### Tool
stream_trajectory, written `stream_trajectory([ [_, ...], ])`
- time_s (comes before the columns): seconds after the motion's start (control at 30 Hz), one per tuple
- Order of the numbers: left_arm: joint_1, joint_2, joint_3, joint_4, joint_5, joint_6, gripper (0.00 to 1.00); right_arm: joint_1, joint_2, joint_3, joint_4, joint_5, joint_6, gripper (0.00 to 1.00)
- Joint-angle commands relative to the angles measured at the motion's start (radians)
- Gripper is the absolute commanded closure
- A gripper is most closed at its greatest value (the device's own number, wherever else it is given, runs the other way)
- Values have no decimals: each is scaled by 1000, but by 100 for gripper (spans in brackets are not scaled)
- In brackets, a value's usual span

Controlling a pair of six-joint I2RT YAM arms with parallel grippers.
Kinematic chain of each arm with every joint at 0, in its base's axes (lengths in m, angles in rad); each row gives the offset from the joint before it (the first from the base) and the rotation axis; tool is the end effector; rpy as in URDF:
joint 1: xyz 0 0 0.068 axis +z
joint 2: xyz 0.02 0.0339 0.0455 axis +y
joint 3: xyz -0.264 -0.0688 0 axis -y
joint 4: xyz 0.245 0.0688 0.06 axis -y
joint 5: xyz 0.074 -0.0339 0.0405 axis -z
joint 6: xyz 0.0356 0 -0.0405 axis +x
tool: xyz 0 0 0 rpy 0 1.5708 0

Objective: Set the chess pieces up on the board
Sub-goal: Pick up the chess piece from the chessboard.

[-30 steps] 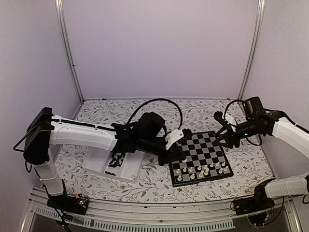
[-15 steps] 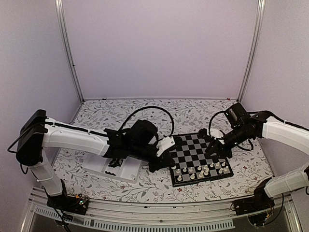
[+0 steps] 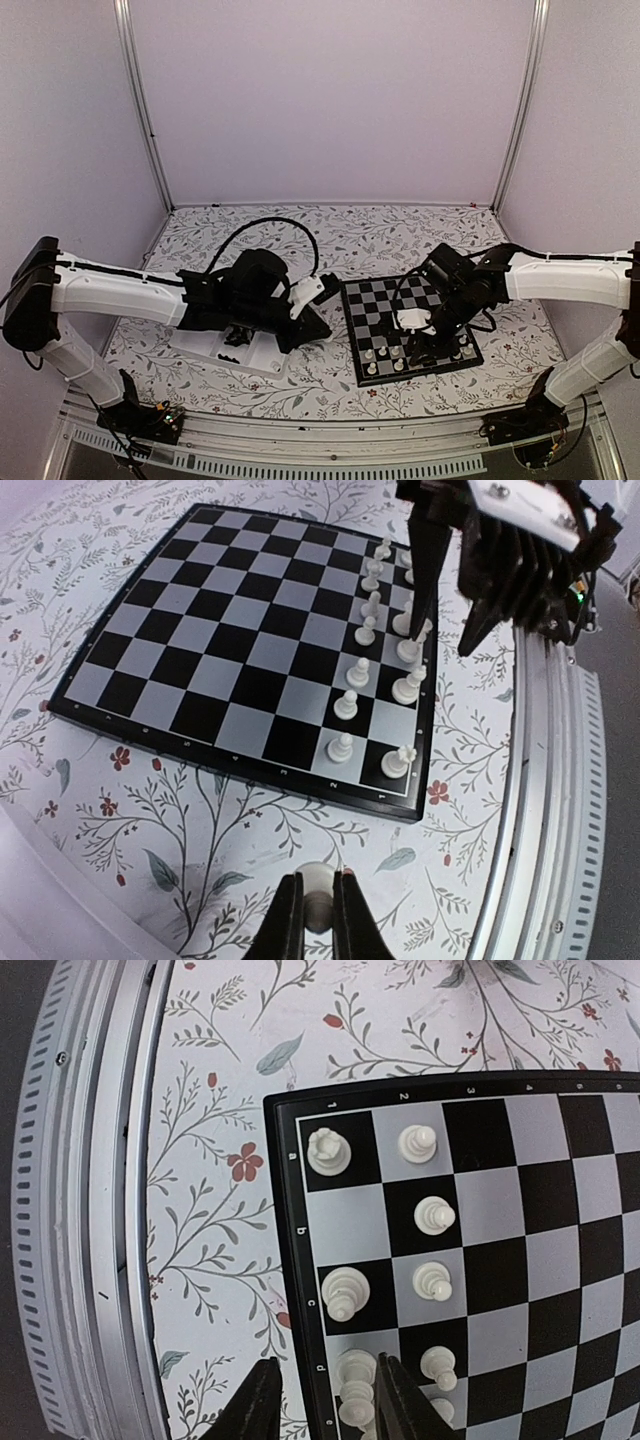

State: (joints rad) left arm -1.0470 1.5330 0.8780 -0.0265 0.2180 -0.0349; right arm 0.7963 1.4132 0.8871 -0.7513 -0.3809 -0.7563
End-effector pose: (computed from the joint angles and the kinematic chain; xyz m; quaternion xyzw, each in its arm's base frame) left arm 0.1561 -0.2856 0.2071 0.4759 0.7622 -0.3044 0.3160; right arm 0.1664 0.1890 0.2006 -0.7003 0.6737 0.1901 0.1398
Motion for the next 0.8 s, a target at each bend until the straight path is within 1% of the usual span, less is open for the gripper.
stream_trajectory([
  [0.0, 26, -47, -23, 43, -10, -23, 98, 35, 37, 29, 23, 56, 0, 65],
  [0.27, 33, -48, -29, 48, -1, -23, 97, 62, 101, 64, 34, 95, 20, 64],
  [0.5, 38, -44, -34, 54, 6, -22, 97, 75, 140, 90, 32, 88, 25, 65],
  [0.67, 41, -42, -34, 53, 11, -18, 97, 95, 163, 94, 18, 79, 18, 69],
  [0.77, 43, -40, -34, 53, 12, -17, 97, 103, 167, 94, 9, 79, 13, 75],
])
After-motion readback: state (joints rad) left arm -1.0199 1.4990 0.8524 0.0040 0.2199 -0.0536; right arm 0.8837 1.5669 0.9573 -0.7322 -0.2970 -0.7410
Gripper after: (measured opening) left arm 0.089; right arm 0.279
